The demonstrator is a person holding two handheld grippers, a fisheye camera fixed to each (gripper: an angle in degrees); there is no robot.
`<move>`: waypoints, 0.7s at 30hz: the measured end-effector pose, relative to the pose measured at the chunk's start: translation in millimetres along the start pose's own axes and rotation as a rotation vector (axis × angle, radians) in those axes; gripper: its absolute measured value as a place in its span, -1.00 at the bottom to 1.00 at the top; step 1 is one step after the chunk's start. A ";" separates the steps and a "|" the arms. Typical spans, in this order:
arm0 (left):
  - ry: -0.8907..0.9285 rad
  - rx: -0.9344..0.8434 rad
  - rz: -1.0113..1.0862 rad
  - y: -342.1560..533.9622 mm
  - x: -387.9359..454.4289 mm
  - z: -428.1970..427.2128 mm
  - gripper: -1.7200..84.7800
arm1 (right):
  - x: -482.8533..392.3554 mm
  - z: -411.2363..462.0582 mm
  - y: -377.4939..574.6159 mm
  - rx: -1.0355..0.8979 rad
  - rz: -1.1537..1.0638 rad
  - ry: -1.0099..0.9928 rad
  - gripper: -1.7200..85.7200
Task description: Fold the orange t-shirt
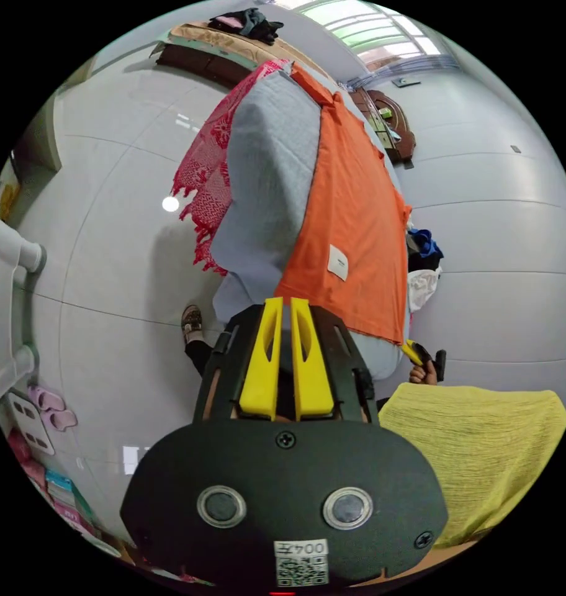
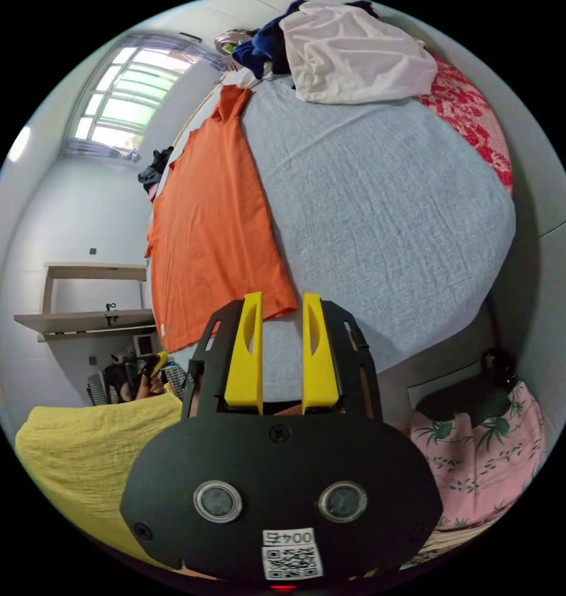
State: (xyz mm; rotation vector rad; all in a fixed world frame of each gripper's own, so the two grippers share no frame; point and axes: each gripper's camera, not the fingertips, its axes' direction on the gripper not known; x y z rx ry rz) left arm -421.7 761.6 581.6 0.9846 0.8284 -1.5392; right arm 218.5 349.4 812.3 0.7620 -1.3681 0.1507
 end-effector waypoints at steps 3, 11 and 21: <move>0.057 0.016 -0.034 2.4 -26.4 -8.2 -0.78 | 11.6 1.0 2.9 -0.006 0.007 -0.020 -0.73; 0.387 0.115 -0.183 17.9 -108.7 -9.9 -0.68 | 48.1 0.6 9.1 -0.025 0.112 -0.160 -0.73; 0.708 0.315 -0.273 48.0 -145.5 -16.4 -0.67 | 78.7 10.0 20.4 0.018 0.220 -0.322 -0.77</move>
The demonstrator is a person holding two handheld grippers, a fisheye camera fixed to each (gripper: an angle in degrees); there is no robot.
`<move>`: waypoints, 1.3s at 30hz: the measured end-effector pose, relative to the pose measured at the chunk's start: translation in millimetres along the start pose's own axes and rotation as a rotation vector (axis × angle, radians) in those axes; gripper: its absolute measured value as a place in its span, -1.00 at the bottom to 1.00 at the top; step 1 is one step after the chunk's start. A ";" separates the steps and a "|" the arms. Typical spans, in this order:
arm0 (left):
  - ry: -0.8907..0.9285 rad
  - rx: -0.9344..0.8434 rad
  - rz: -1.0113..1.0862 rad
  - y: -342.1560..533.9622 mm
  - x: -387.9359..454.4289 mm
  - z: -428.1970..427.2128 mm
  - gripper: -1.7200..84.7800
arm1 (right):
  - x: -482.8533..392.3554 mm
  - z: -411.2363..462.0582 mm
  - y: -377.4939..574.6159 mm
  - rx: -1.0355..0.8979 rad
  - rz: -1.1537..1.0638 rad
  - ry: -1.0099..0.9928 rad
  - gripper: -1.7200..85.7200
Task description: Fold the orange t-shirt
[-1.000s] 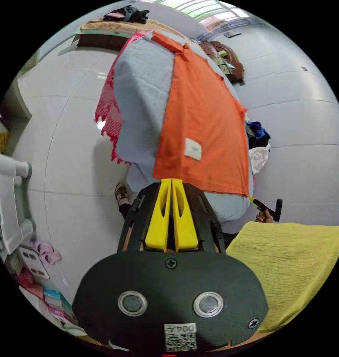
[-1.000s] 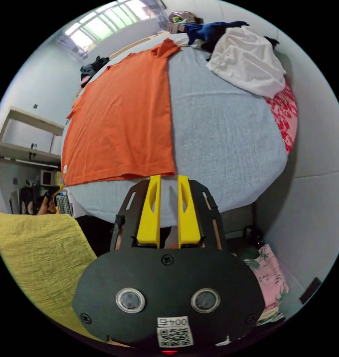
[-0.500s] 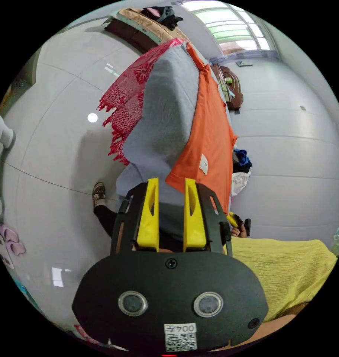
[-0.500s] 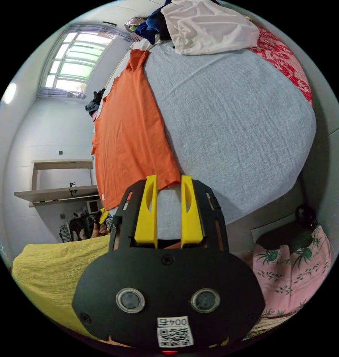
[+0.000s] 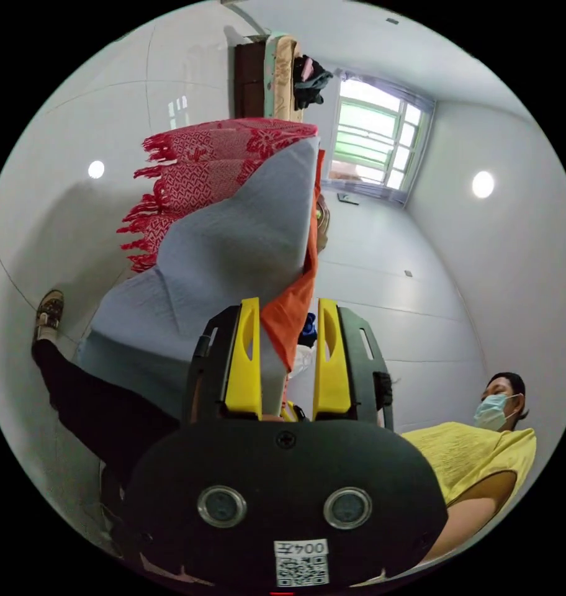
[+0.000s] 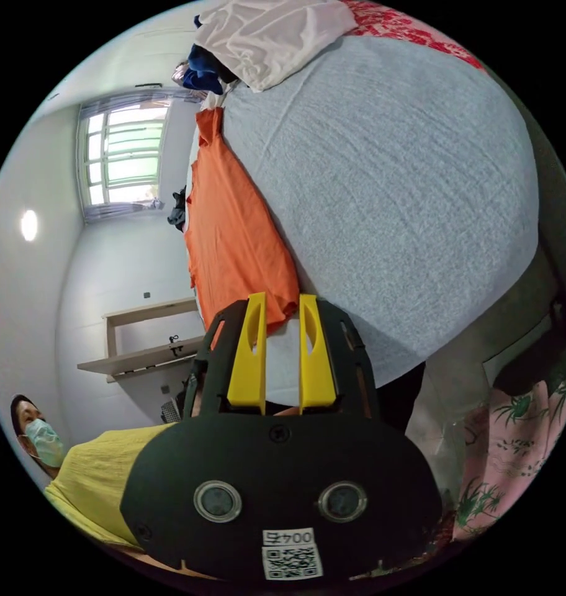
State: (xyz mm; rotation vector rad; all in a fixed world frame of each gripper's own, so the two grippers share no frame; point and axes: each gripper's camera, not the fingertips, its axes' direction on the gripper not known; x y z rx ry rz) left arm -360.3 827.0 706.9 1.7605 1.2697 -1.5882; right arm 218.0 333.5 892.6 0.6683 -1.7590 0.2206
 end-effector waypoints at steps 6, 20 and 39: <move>-0.081 -0.078 0.067 0.8 25.0 11.5 -0.73 | 9.4 5.8 3.8 0.033 0.037 -0.084 -0.77; -0.364 -0.070 0.166 0.9 88.1 37.4 -0.95 | -117.4 19.2 23.2 0.119 -0.339 0.349 -0.95; -0.667 -0.006 0.027 25.8 67.4 186.2 -0.92 | -177.0 134.9 -17.4 -0.062 -0.244 0.616 -0.81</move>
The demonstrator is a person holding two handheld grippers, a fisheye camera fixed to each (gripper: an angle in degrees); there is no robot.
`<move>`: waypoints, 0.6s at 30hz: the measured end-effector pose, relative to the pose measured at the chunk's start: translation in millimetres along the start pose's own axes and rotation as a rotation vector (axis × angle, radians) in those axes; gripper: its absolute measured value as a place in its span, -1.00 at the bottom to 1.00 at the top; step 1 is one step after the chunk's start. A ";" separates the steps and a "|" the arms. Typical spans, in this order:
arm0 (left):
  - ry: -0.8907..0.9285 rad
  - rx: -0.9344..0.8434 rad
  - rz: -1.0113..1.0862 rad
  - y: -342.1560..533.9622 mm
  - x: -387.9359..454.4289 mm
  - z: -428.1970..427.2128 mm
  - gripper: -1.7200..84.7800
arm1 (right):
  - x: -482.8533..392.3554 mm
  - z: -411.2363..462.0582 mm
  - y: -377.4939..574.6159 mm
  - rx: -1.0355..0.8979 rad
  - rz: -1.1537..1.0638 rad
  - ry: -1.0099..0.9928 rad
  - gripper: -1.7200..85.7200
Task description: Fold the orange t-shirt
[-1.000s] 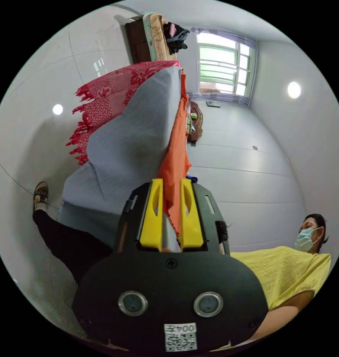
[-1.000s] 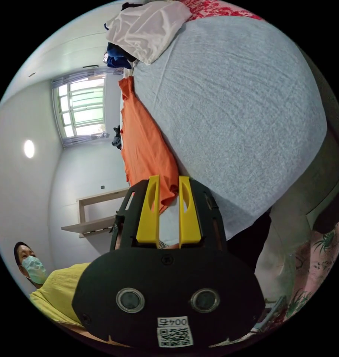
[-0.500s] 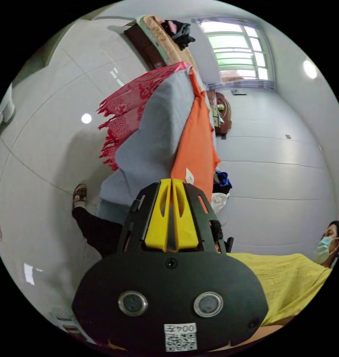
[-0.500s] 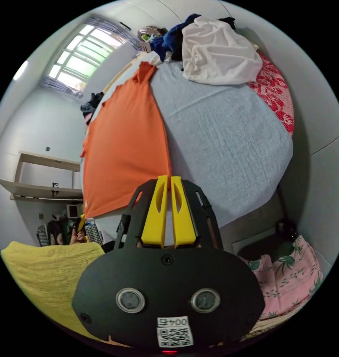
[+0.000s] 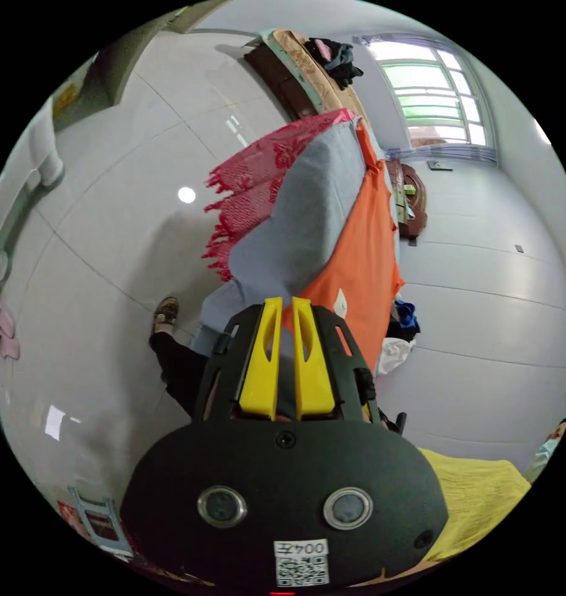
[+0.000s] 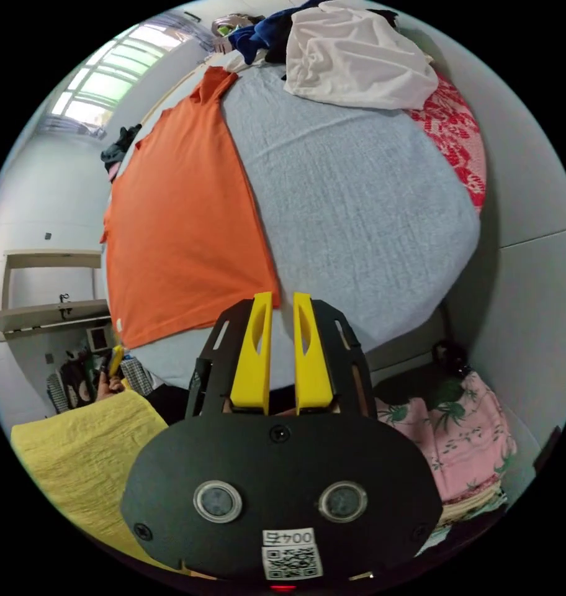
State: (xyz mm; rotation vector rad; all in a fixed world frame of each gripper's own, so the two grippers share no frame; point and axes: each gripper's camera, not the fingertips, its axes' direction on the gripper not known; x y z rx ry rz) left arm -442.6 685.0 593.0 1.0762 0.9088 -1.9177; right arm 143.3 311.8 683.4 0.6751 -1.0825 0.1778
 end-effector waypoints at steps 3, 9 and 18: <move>-0.142 0.050 0.024 6.5 28.0 -6.4 -0.92 | -22.7 -7.8 -6.1 -0.023 -0.053 0.128 -0.81; -0.387 -0.082 0.445 17.2 181.6 80.6 -0.94 | -144.3 -2.4 -53.9 -0.042 -0.369 0.199 -0.80; -0.625 -0.376 1.000 55.5 378.2 311.2 -0.94 | -263.0 77.9 -121.8 -0.235 -0.556 0.365 -0.84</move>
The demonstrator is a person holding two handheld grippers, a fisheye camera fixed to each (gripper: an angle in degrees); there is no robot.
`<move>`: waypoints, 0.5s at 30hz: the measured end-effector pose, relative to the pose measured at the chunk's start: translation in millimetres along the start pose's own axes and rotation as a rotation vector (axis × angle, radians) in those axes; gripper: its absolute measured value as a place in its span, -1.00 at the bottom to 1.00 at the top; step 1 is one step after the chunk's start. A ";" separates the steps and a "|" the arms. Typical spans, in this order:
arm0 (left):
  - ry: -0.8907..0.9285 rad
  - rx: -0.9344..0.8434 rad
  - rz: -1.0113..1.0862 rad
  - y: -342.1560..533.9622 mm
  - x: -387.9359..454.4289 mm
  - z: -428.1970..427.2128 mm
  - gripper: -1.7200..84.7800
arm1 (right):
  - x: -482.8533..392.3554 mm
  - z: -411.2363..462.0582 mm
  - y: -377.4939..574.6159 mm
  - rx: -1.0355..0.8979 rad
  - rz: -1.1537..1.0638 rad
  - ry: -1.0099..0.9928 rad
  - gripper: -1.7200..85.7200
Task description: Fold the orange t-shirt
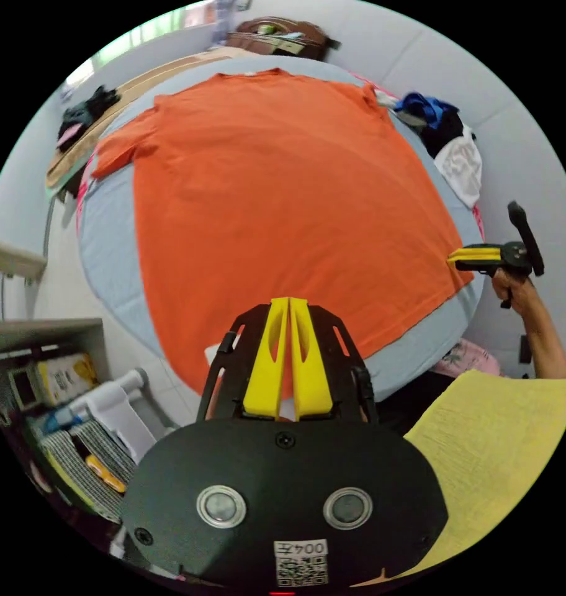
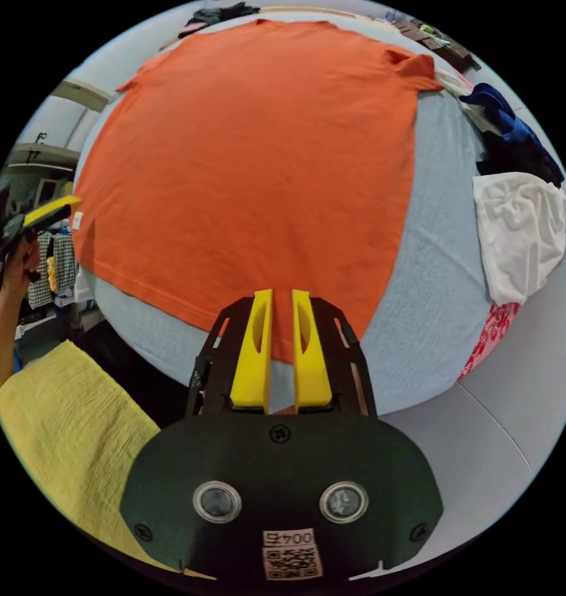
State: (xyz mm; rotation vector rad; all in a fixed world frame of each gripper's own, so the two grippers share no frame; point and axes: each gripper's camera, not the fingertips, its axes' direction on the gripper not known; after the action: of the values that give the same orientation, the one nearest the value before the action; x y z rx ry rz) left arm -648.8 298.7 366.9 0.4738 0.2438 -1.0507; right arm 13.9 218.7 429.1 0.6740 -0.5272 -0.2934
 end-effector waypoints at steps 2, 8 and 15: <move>-0.024 -0.033 0.048 -33.0 17.9 12.1 -0.94 | -3.1 -1.6 -20.6 -0.048 0.007 0.015 -0.86; 0.009 -0.176 0.091 -107.8 47.6 56.8 -0.95 | -2.2 -5.6 -62.6 -0.129 0.031 -0.006 -0.87; -0.020 -0.212 0.165 -156.5 79.5 83.6 -0.95 | -4.5 -9.2 -93.7 -0.161 -0.039 0.011 -0.87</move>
State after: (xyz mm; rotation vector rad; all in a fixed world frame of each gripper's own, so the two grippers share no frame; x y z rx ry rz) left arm -750.0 132.7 366.8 0.2863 0.2898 -0.8571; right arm 6.8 155.3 359.7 0.5294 -0.4743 -0.3643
